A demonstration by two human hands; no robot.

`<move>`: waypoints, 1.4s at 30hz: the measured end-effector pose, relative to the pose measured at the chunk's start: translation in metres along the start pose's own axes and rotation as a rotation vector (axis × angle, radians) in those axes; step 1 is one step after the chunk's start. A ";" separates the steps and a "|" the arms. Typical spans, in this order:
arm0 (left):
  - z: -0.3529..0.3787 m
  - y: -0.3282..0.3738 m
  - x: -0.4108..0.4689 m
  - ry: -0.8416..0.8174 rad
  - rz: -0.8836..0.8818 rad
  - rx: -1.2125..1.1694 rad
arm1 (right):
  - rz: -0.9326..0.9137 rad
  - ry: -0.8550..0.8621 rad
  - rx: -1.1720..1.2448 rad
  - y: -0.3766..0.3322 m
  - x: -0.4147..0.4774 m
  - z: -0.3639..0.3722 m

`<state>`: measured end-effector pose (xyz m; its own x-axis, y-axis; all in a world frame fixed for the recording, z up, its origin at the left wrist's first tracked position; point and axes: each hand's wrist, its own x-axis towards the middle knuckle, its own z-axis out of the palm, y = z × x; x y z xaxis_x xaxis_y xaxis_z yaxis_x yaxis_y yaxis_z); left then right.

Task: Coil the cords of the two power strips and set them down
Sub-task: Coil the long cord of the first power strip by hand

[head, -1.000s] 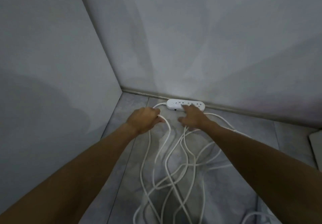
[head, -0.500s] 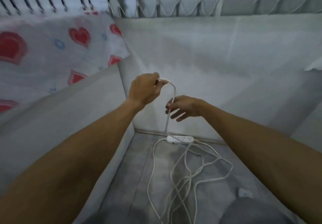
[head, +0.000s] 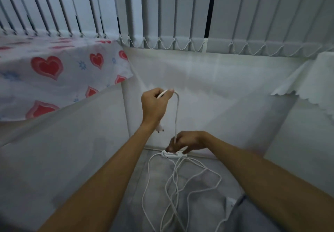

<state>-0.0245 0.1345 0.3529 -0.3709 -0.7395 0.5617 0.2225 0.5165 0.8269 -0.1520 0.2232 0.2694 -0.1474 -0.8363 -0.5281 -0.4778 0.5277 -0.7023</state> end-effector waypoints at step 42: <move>-0.049 -0.093 0.020 -0.376 -0.015 0.378 | -0.130 0.537 -0.209 0.026 0.056 0.018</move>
<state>-0.0089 0.0505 0.2885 -0.6844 -0.5784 0.4438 -0.1003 0.6777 0.7285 -0.1569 0.1931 0.2128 -0.4682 -0.8790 -0.0905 -0.6735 0.4213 -0.6073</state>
